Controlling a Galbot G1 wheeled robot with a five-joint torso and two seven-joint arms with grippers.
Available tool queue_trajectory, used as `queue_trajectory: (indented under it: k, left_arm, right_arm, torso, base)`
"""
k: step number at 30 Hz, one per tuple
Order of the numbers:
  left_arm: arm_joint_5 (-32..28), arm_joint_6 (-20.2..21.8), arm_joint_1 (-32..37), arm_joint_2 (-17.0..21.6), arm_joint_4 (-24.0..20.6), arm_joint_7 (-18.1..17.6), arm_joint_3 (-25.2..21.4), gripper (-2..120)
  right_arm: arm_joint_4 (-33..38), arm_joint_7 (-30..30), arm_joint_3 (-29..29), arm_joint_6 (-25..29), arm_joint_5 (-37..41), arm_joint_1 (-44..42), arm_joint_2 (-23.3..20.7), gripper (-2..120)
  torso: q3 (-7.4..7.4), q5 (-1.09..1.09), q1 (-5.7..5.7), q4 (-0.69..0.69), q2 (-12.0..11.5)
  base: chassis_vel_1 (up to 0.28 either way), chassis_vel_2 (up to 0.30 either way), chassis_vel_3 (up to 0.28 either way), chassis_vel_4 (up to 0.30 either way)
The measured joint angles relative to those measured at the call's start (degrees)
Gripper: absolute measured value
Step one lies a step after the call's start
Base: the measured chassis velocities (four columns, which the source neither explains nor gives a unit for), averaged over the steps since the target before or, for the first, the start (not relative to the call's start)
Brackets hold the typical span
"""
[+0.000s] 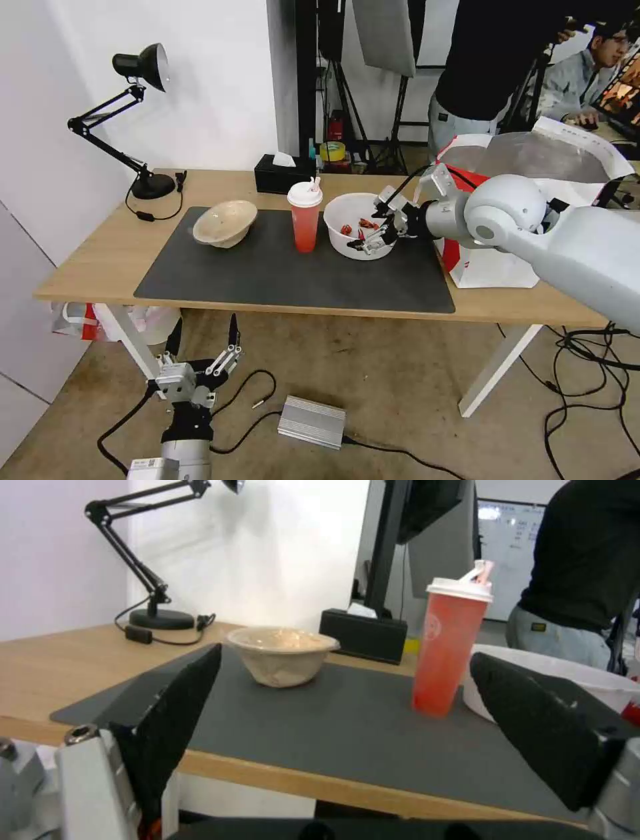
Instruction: Pick up the trash from the table and place it into the takeout bag.
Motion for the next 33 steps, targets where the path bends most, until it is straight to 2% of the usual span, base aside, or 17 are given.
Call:
queue_trajectory:
  k: [25,33]
  left_arm:
    - [0.1,-0.1,-0.2,-0.5,0.0,-0.1,-0.1,100]
    - [0.8,-0.4,0.0,-1.2,-0.1,-0.1,0.5,100]
  right_arm:
    - [-3.6,-2.4,-2.3,0.0,-1.5,1.8,2.4,100]
    - [-7.5,-3.0,-3.3,0.0,-2.0,2.8,4.4,100]
  torso:
    - [0.0,0.0,0.0,0.0,0.0]
    - [0.0,0.0,0.0,0.0,0.0]
  base:
    - [0.0,0.0,0.0,0.0]
    - [0.0,0.0,0.0,0.0]
